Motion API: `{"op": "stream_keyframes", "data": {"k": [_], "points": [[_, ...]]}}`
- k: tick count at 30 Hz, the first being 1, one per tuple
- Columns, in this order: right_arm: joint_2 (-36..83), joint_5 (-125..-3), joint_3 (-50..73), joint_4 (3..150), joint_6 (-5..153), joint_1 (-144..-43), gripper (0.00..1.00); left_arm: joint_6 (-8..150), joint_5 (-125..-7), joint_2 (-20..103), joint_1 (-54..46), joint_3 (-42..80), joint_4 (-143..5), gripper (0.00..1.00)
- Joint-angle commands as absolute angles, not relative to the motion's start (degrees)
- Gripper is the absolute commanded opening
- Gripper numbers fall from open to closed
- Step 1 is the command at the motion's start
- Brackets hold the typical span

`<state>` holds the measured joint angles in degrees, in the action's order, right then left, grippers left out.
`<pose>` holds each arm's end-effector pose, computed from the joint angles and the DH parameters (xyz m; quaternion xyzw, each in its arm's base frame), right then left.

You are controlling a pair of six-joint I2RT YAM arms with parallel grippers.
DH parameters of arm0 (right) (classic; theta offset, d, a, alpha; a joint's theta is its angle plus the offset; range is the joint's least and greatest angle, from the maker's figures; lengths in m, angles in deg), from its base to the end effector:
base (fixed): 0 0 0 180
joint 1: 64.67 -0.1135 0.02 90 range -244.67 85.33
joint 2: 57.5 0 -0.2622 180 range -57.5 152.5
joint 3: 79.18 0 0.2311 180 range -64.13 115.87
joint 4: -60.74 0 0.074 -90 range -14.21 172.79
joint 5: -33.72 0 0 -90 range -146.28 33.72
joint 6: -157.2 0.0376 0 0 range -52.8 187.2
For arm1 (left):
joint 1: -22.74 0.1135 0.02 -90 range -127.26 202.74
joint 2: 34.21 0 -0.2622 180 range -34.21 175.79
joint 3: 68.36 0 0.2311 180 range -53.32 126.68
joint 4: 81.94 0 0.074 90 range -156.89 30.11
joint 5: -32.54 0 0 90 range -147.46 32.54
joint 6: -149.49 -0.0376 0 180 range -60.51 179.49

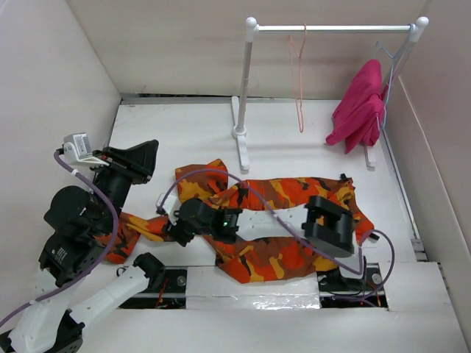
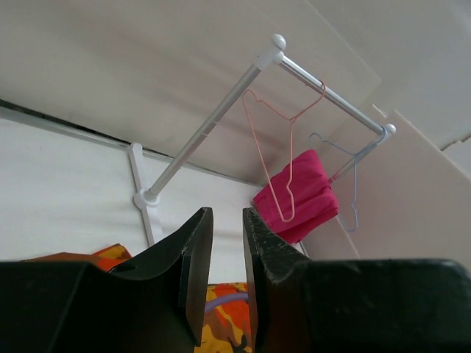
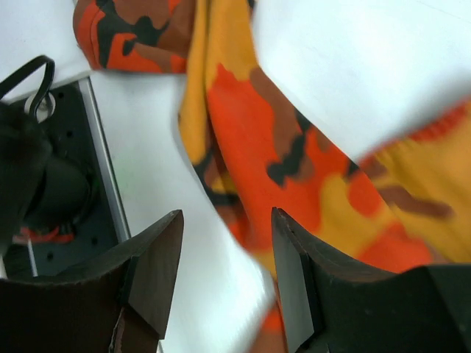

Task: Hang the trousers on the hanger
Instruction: Flatten out the trousers at the center of the board.

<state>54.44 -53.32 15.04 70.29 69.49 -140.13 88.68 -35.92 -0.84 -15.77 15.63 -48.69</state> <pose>0.1117 0.4228 0.2353 -0.4980 0.6934 0.3094 0.4189 0.0490 -0.0214 0.4689 -0.1028 0.5921 -0.3490 0.7190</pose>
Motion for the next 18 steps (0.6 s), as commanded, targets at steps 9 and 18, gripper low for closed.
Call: {"op": "stream_keyframes", "data": {"k": [9,18], "points": [[71.5,-55.8,32.9,70.8,68.3,-141.8,0.55,84.5,-36.3,-2.7,-15.6,16.6,-46.7,0.22],[74.6,-47.1,35.2,69.7,70.9,-141.8,0.16,83.5,-34.5,-2.7,-15.6,14.7,-47.0,0.23]]}}
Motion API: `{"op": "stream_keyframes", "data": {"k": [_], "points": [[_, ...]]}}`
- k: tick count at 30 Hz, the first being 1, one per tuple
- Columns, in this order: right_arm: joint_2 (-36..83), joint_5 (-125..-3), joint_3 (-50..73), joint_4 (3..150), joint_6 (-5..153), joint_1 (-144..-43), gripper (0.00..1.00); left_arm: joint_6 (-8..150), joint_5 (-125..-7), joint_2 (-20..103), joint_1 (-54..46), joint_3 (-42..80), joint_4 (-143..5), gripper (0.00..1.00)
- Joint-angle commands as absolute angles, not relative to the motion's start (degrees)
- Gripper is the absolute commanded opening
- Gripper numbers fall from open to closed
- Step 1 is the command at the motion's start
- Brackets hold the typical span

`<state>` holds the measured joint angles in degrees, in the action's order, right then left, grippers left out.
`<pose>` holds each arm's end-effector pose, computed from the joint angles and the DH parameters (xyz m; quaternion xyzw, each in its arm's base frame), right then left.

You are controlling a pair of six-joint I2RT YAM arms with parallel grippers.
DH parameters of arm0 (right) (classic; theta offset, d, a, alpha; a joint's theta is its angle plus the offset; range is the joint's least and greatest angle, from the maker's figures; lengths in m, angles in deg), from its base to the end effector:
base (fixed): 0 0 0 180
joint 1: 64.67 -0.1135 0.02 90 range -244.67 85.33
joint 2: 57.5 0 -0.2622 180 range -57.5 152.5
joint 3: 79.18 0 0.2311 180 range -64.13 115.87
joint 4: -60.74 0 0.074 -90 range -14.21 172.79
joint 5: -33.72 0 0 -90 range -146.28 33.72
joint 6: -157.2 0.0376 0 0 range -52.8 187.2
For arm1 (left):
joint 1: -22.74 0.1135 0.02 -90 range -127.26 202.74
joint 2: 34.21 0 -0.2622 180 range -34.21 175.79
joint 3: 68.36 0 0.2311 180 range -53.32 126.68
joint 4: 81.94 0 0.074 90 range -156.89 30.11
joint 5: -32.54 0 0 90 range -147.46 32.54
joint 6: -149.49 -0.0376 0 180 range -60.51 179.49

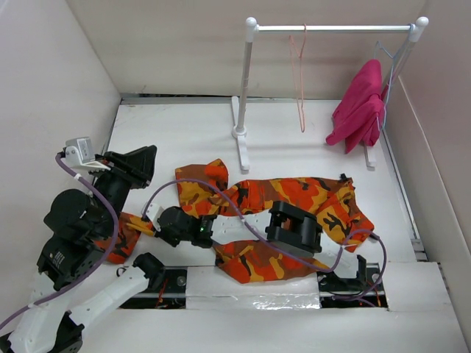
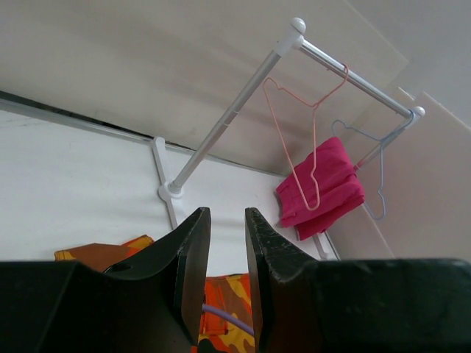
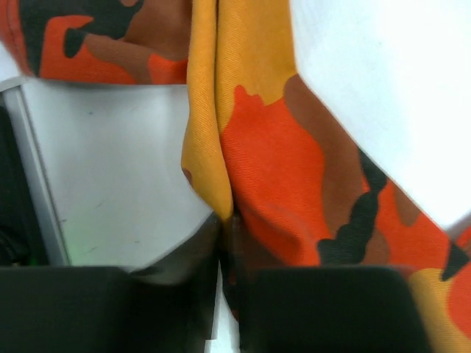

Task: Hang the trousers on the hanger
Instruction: Flatten out the trousers at the center of the board.

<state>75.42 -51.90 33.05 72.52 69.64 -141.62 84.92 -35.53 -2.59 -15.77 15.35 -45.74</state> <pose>0.1177 0.4950 0.1640 -0.5156 0.7084 0.2814 0.3914 0.0427 -0.0161 0.4631 -0.0834 0.6050 -0.3176 0.7253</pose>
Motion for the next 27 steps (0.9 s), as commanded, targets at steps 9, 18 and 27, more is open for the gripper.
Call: {"op": "stream_keyframes", "data": {"k": [9,18,27], "points": [[64.8,-48.0,36.1,69.6,69.1,-135.8,0.0,83.5,-34.7,-2.0,-15.6,12.3,-47.6,0.23],[74.7,-47.1,60.6,82.3,73.7,-119.3,0.0,87.0,-35.5,1.7,-15.6,6.2,-47.7,0.23],[85.7,-48.1,76.4,89.2,78.3,-111.4,0.61,99.3,-33.8,2.4,-15.6,-10.7,-51.5,0.4]]}}
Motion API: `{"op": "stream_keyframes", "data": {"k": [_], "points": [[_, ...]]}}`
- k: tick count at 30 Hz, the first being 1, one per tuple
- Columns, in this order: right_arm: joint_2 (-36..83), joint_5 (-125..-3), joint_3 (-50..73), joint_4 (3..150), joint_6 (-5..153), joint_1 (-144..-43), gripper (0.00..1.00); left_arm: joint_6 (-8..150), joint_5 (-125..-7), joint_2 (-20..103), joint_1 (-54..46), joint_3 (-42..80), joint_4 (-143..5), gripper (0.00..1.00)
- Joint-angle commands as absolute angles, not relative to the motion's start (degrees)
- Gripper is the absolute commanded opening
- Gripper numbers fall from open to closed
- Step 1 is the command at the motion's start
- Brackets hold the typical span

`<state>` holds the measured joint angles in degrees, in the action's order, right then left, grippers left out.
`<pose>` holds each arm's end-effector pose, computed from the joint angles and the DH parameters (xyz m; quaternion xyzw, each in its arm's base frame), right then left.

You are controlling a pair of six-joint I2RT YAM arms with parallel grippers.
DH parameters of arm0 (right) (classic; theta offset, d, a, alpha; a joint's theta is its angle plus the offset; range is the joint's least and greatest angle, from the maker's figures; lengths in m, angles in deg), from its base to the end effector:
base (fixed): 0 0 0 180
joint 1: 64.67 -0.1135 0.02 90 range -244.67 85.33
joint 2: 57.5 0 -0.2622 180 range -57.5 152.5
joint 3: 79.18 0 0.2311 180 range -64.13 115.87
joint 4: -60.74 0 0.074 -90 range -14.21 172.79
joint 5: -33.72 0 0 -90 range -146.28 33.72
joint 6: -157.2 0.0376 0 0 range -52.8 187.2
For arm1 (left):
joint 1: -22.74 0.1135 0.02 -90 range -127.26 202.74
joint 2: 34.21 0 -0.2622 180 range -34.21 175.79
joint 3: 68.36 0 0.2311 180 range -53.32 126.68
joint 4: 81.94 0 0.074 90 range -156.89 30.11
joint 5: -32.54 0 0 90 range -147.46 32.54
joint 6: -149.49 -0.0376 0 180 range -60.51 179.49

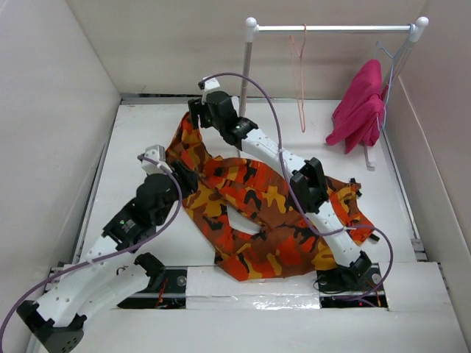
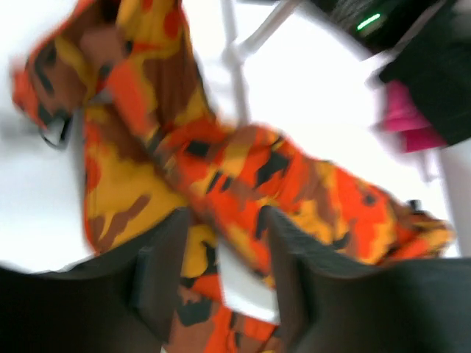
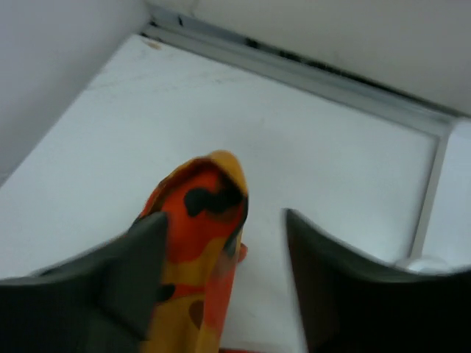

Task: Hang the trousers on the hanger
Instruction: Flatten out the trousers at the center of the board.

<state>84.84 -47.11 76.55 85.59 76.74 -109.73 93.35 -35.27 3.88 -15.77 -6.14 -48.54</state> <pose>0.4007 0.3931 0.3051 -0.1872 0.7504 0.2344 0.5891 0.1121 -0.0710 0.3522 -0.0942 0.7521 -0.2569 0.5995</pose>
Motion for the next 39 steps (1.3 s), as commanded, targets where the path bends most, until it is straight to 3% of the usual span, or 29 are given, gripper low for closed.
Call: {"op": "stream_keyframes", "data": {"k": [1,4,6,9,10,12,15,16,19,23,26,27,28,29,32,36,38,39], "points": [[84.0,-47.8,75.3,89.3,78.3,-110.9,0.79,102.1,-31.3,2.4,-15.6,-14.0,-51.9,0.46],[80.0,-46.4,69.4,90.9,77.8,-110.9,0.83,105.7,-28.3,3.0,-15.6,-20.0,-54.0,0.48],[71.9,-45.8,58.6,87.9,77.2,-110.9,0.76,107.7,-28.5,4.6,-15.6,-22.9,-57.9,0.48],[58.0,-45.3,40.1,80.3,77.3,-112.8,0.31,110.0,-26.3,10.0,-13.4,-25.1,-58.5,0.45],[54.9,-47.1,35.8,78.3,78.0,-113.4,0.11,110.0,-26.4,11.3,-12.5,-26.1,-59.0,0.44],[48.5,-48.1,28.5,73.3,78.4,-115.7,0.04,108.2,-28.6,14.6,-8.5,-26.9,-63.2,0.45],[46.7,-46.4,21.1,73.0,78.9,-117.8,0.13,105.7,-36.4,20.6,-2.4,-28.0,-70.7,0.48],[46.8,-46.3,18.9,73.0,79.0,-118.4,0.3,104.9,-40.0,22.5,1.7,-28.1,-72.1,0.49],[46.4,-45.8,15.8,72.5,79.6,-119.8,0.55,103.1,-41.0,29.1,5.6,-27.3,-76.0,0.5],[46.2,-47.4,12.1,71.5,80.6,-119.8,0.61,100.2,-43.7,37.6,6.3,-23.7,-81.4,0.54],[47.5,-47.4,11.4,71.4,80.6,-119.8,0.61,99.3,-45.2,45.1,6.3,-20.7,-83.2,0.48],[48.0,-47.4,11.0,71.5,80.7,-119.8,0.61,99.3,-45.6,47.8,6.3,-20.3,-83.8,0.41],[48.4,-47.9,11.0,71.6,80.8,-119.8,0.6,99.5,-45.3,48.6,6.3,-19.5,-83.6,0.11],[49.5,-48.2,11.0,71.6,80.8,-119.8,0.58,100.3,-44.8,48.8,6.3,-19.1,-81.8,0.0],[51.2,-49.2,11.4,71.7,81.2,-119.8,0.49,100.7,-44.0,44.5,6.3,-20.9,-79.5,0.0],[54.7,-50.8,13.2,71.6,81.5,-118.5,0.28,100.3,-41.4,24.8,6.3,-24.3,-72.1,0.0],[55.5,-51.7,14.7,71.5,81.8,-117.8,0.06,100.3,-38.8,17.9,4.4,-24.0,-64.8,0.0],[55.8,-51.5,15.1,71.7,81.8,-117.8,0.03,100.6,-38.1,11.6,3.2,-23.7,-62.9,0.0]]}}
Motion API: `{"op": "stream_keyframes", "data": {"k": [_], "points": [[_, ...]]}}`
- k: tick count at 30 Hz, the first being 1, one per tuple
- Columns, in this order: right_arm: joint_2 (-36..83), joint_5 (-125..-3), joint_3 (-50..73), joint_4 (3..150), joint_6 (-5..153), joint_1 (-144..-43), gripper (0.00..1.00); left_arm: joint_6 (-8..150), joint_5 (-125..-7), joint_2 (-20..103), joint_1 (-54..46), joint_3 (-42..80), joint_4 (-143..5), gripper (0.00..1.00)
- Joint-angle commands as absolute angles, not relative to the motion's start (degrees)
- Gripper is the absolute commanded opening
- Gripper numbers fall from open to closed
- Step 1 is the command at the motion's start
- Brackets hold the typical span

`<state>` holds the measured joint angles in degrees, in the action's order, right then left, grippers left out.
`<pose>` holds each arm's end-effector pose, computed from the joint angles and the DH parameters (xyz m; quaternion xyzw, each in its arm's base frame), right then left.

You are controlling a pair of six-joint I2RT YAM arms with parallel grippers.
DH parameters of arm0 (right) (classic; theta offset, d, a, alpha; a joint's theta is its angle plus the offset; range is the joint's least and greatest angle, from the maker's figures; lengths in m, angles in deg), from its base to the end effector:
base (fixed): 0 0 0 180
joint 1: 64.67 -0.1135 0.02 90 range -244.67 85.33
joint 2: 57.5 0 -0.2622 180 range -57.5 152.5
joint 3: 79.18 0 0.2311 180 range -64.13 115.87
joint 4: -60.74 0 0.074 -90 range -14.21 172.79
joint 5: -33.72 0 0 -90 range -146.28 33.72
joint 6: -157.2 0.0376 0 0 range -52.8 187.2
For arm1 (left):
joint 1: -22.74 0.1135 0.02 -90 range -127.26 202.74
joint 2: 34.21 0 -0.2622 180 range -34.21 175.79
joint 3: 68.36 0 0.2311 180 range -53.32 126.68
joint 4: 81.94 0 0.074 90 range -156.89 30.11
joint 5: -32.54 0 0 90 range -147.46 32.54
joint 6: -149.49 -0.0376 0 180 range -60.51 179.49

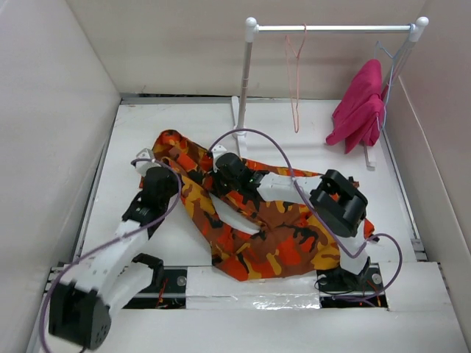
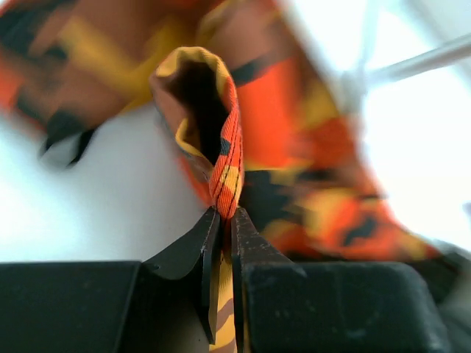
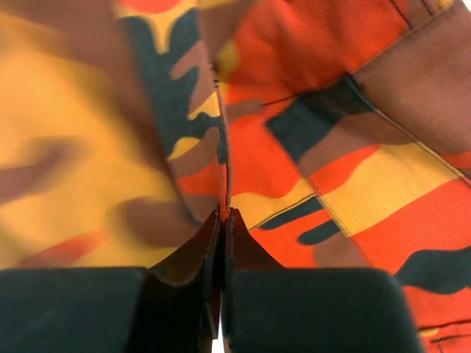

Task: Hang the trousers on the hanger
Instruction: Flatten out the trousers at the center of the board.

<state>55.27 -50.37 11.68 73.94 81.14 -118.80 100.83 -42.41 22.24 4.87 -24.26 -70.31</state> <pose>0.2533 0.3438 0.2050 -0.2822 0.8405 0.2197 0.4070 0.1949 -0.0526 0.2378 -0.2389 0.7995 -0.1713 0.5238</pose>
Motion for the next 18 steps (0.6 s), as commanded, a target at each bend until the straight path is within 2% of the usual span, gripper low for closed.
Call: {"op": "stream_keyframes", "data": {"k": [1,6,11,13,16,18], "points": [[56.2,-51.4,15.6,71.8,81.8,-117.3,0.0,101.7,-38.1,8.7,2.6,-23.1,-60.9,0.0],[56.8,-49.8,18.9,74.0,81.6,-116.2,0.0,101.1,-40.2,-2.1,2.6,-16.1,-50.2,0.0],[54.2,-49.6,19.9,74.8,80.6,-115.6,0.0,97.8,-42.9,-5.2,2.6,0.8,-44.8,0.0],[54.2,-49.5,20.3,76.0,80.2,-115.6,0.0,96.0,-48.5,-4.2,2.6,7.1,-44.2,0.0],[53.7,-49.5,17.7,76.8,80.6,-116.9,0.0,95.5,-55.9,-2.7,2.6,7.3,-42.4,0.0],[53.6,-49.7,16.5,76.6,80.7,-117.6,0.0,95.8,-54.1,-5.0,2.6,5.8,-41.2,0.0]]}}
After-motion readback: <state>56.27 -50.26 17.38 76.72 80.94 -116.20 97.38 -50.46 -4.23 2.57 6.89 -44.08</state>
